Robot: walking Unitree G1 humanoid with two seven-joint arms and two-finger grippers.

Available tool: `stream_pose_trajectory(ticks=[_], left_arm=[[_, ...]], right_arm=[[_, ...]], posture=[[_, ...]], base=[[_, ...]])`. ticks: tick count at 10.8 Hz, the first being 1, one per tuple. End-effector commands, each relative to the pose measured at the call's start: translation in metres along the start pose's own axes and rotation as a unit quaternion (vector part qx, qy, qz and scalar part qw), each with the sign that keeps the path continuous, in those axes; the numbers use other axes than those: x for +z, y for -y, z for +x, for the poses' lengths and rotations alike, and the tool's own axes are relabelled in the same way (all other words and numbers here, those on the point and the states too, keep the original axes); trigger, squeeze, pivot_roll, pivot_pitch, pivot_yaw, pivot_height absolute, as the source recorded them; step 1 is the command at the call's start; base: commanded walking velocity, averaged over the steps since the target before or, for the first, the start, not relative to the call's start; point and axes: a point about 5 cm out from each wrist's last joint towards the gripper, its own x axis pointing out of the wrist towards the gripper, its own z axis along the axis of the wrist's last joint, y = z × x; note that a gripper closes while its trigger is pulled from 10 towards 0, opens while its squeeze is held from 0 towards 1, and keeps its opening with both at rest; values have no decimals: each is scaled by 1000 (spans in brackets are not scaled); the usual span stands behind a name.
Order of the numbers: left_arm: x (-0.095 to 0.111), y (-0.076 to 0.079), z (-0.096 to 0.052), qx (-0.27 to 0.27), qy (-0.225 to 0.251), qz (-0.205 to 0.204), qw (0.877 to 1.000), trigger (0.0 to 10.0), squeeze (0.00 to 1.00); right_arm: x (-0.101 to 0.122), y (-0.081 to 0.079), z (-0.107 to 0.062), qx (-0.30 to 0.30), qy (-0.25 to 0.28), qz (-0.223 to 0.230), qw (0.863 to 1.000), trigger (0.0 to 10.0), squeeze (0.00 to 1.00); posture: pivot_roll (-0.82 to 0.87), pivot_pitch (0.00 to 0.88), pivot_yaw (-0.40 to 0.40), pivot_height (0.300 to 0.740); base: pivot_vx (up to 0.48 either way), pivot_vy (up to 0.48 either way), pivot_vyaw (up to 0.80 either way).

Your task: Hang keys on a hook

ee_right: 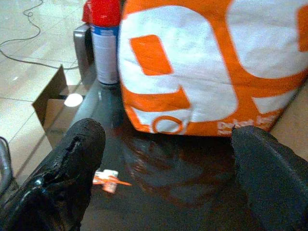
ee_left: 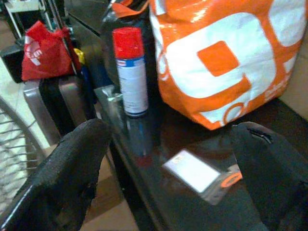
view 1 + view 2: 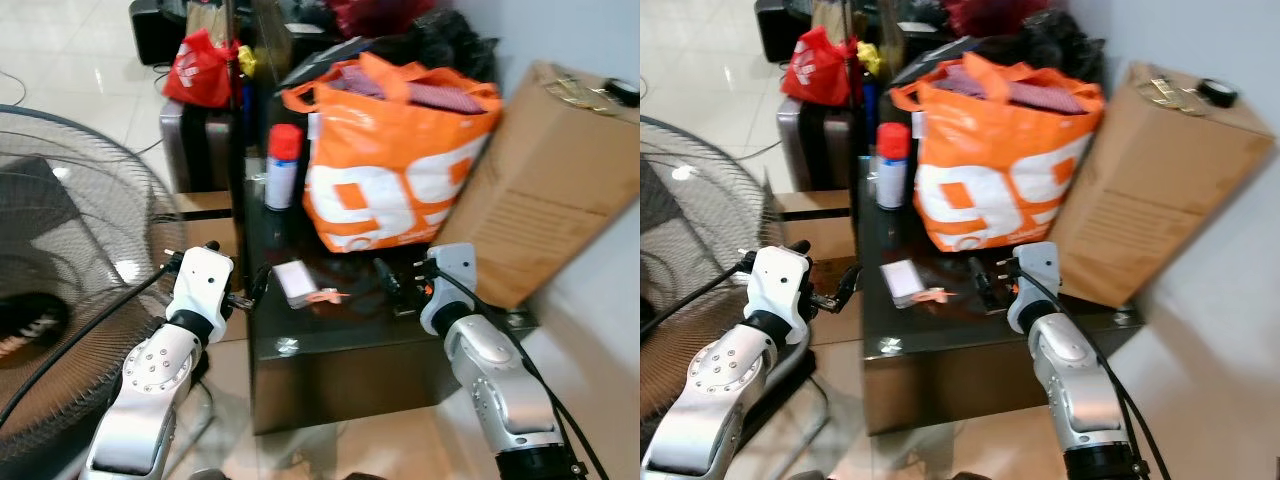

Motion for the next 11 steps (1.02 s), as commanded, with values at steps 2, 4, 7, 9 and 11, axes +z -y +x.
stream_pose_trajectory(ticks=[2, 4, 7, 9, 11], left_arm=[[1, 0, 4, -3, 4, 2, 1000, 10000, 404], [-1, -4, 6, 17, 0, -15, 1000, 10000, 376], [-1, -7, 6, 20, 10, -3, 1000, 10000, 380], [-1, -6, 7, 16, 11, 3, 1000, 10000, 384], [-2, -8, 7, 9, 13, 8, 1000, 10000, 388]], right_arm=[[-1, 9, -2, -18, -8, -4, 1000, 10000, 0], [-3, 11, -3, -21, -15, -12, 1000, 10000, 0], [-3, 13, -5, -35, -13, -12, 999, 10000, 0], [-5, 15, -7, -44, -15, -12, 999, 10000, 0], [-4, 16, -7, -67, -6, 1, 998, 10000, 0]], posture=[[46, 0, -110, 740], [40, 0, -108, 740], [27, 0, -82, 740], [36, 0, -74, 740], [31, 0, -52, 740]], base=[[0, -294, 0], [0, 0, 0], [0, 0, 0], [0, 0, 0], [0, 0, 0]])
